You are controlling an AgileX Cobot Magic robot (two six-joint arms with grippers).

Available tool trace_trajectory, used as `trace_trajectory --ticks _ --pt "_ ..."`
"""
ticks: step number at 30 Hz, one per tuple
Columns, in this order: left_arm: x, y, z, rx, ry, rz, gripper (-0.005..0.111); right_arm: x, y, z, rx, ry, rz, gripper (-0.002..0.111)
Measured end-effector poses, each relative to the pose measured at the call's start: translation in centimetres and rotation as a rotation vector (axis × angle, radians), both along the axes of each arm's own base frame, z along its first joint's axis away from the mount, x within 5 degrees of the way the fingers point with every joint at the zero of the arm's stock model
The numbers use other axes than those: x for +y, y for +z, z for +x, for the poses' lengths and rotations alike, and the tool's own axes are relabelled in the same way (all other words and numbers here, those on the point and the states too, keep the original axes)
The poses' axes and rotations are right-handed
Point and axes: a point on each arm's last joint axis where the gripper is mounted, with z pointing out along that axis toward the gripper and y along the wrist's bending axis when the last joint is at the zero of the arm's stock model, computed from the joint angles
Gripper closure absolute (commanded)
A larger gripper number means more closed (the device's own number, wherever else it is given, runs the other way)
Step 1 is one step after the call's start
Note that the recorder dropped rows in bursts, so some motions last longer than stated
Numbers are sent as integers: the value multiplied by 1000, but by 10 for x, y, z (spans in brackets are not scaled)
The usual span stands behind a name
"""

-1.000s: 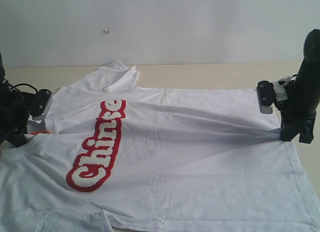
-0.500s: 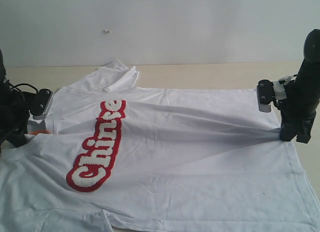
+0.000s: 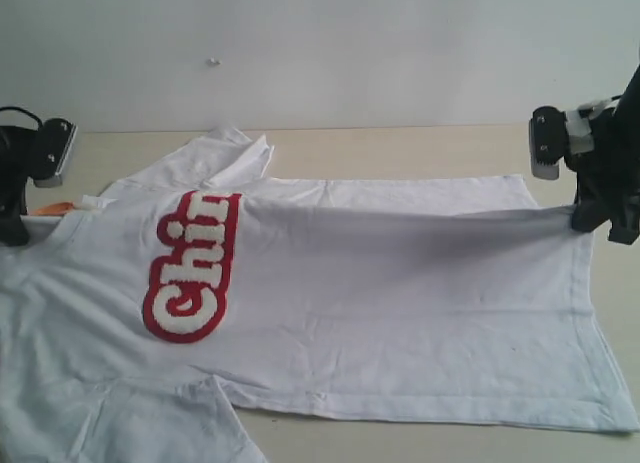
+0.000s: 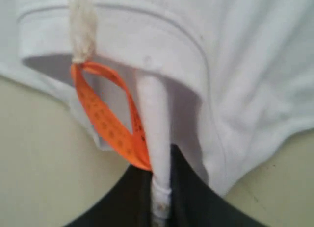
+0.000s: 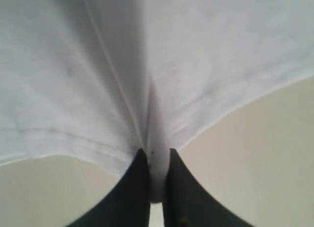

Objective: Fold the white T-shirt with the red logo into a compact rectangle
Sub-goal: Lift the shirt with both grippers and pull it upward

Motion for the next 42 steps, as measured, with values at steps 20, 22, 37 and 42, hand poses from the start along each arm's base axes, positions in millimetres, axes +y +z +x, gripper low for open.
trace_trajectory --ticks 20,22,37,42 --pt "9 175 -51 -704 194 -30 107 10 178 -52 -609 -71 -71 108" --pt "10 186 -60 -736 211 -35 107 12 191 -61 -648 -80 -70 108" --pt "17 238 -123 -837 277 -12 107 26 225 -101 -672 -108 33 108" --pt "19 242 -139 -803 318 -12 107 32 234 -116 -672 -116 77 108"
